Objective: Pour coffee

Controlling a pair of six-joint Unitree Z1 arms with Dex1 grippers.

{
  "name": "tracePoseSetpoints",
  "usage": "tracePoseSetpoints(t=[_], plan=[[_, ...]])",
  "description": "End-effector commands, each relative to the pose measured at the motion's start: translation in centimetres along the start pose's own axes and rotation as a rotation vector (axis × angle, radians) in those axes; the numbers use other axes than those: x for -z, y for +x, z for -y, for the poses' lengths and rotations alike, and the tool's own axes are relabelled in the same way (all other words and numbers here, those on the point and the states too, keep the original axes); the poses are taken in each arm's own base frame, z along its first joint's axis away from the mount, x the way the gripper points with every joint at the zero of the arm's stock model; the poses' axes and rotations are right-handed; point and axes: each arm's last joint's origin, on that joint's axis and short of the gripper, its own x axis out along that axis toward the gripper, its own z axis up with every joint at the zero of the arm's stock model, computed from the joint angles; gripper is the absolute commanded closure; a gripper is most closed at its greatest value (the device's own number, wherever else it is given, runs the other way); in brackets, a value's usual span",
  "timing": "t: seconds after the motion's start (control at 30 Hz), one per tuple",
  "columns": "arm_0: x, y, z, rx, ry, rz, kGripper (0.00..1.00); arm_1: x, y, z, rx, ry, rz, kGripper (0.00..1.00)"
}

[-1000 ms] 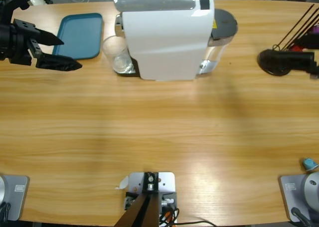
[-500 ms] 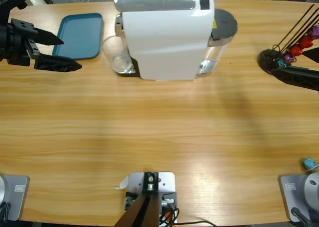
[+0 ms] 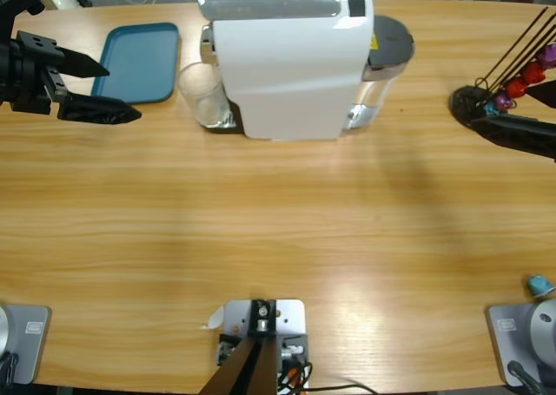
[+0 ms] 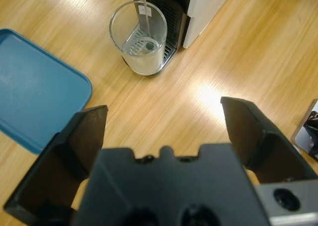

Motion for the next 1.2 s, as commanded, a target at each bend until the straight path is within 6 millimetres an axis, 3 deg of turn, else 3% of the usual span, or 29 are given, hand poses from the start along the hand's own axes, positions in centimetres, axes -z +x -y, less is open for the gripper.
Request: tracePoseSetpoints(t=[0.03, 0.3, 1.2], plan=[[0.51, 0.07, 0.32, 0.003, 0.012, -0.012, 0.0, 1.24, 0.03, -0.11, -0.017, -0.005, -0.01, 0.0], [0.72, -0.03, 0.6, 0.033, 0.108, -0.004, 0.0, 1.32, -0.12, -0.07, -0.012, -0.005, -0.002, 0.0], [0.68, -0.03, 0.88, 0.057, 0.124, 0.04, 0.0, 1.7, -0.49, -0.02, -0.013, -0.005, 0.02, 0.0]])
